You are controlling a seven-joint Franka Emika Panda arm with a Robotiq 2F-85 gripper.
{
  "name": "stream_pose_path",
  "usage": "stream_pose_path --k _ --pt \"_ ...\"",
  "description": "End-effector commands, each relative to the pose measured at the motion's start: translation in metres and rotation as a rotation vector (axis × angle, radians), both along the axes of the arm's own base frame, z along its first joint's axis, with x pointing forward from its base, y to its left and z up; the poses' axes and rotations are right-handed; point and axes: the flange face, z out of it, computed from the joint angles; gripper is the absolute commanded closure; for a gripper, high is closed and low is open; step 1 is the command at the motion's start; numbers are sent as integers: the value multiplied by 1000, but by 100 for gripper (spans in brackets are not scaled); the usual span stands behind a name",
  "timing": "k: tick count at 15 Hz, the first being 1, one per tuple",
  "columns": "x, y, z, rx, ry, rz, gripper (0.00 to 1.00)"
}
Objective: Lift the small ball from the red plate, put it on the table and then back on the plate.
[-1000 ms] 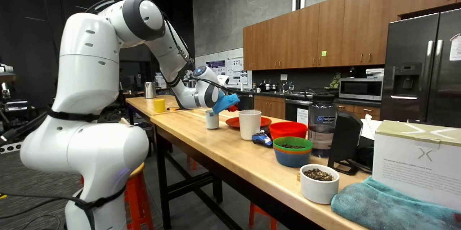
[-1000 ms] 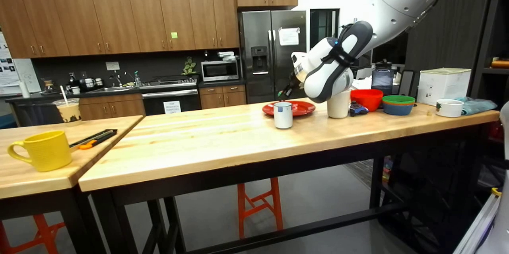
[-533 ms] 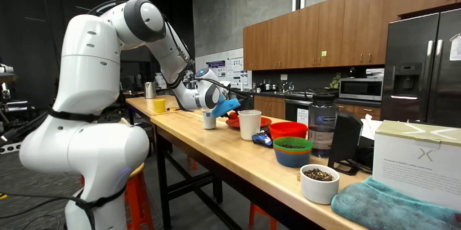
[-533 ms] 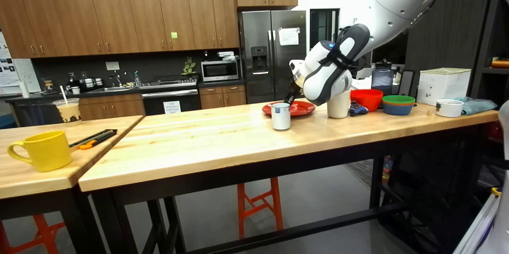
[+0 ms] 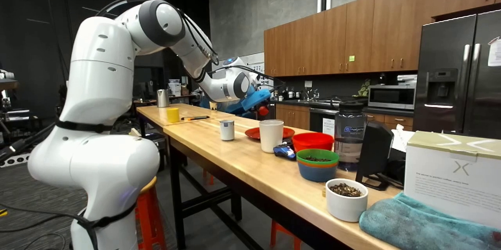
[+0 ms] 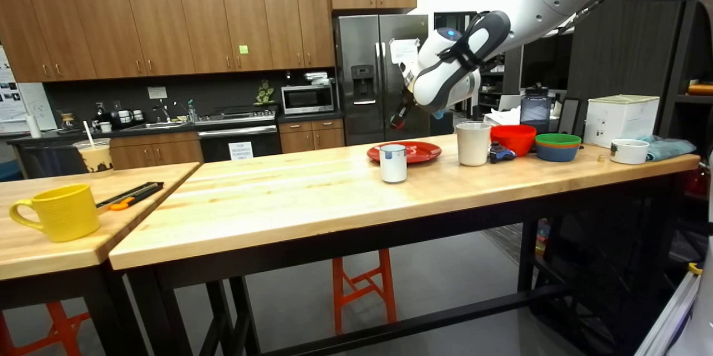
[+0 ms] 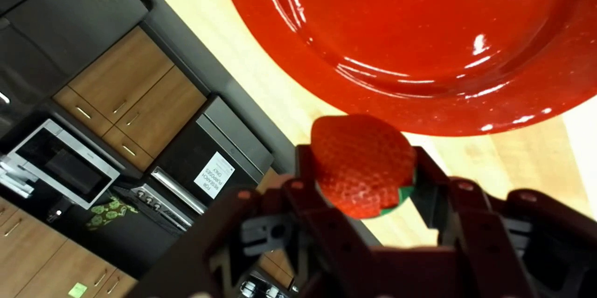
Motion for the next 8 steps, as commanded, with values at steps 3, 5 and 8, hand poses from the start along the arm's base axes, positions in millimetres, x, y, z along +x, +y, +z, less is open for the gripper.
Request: stream_pose_path --k 3,5,8 --pt "20 -14 5 46 161 -15 74" --pt "24 -19 0 57 226 -27 74" --pt "29 -22 -11 59 303 -21 74"
